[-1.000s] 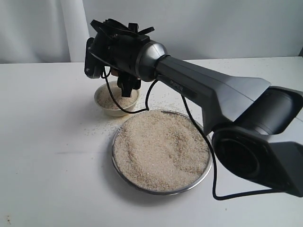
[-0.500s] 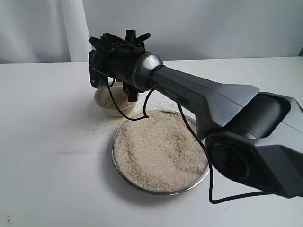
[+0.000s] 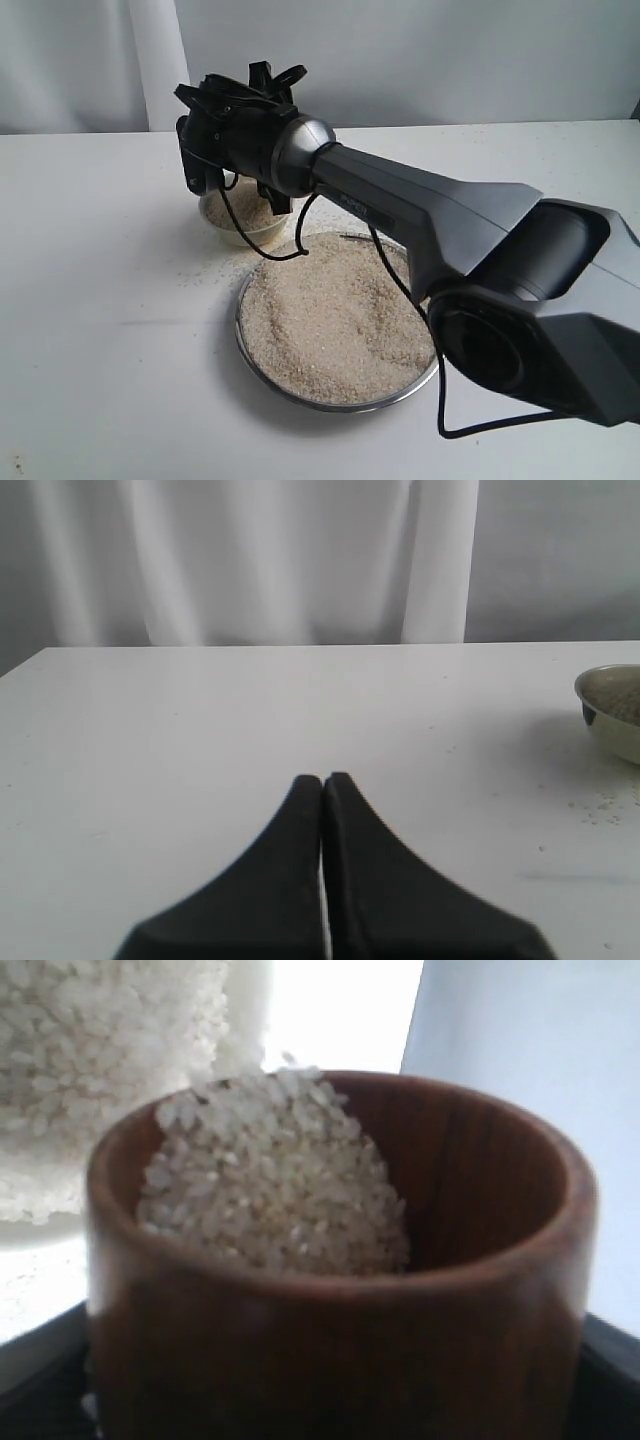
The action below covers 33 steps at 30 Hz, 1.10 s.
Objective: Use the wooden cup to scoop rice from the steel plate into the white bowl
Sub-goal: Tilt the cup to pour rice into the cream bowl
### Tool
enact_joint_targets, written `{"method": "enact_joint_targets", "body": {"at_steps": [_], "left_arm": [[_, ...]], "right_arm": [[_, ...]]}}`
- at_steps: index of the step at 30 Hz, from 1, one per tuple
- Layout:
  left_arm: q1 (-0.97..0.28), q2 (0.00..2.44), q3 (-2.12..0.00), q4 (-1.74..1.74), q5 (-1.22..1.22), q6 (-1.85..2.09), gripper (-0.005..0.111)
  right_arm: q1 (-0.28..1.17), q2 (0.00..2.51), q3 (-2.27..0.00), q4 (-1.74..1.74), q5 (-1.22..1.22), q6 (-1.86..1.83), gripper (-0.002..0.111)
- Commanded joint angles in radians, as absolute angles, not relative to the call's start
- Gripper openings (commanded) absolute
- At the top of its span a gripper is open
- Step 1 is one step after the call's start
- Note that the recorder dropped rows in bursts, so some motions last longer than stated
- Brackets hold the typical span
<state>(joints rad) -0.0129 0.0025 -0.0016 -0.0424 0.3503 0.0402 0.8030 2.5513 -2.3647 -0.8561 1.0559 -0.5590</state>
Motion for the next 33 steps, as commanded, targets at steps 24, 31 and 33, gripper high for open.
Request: {"method": "enact_joint_targets", "body": {"at_steps": [24,31,33], "left_arm": [[-0.016,0.000,0.000,-0.042,0.345,0.036,0.000],[-0.016,0.000,0.000,-0.042,0.345,0.036,0.000],[-0.016,0.000,0.000,-0.042,0.345,0.036,0.000]], "right_arm": [[0.827,2.506,-2.293,-0.988,1.049,-0.621,0.000],[0.827,2.506,-2.293,-1.017,0.987,-0.617,0.000],[0.827,2.506,-2.293,-1.022,0.969,-0.615,0.000]]}}
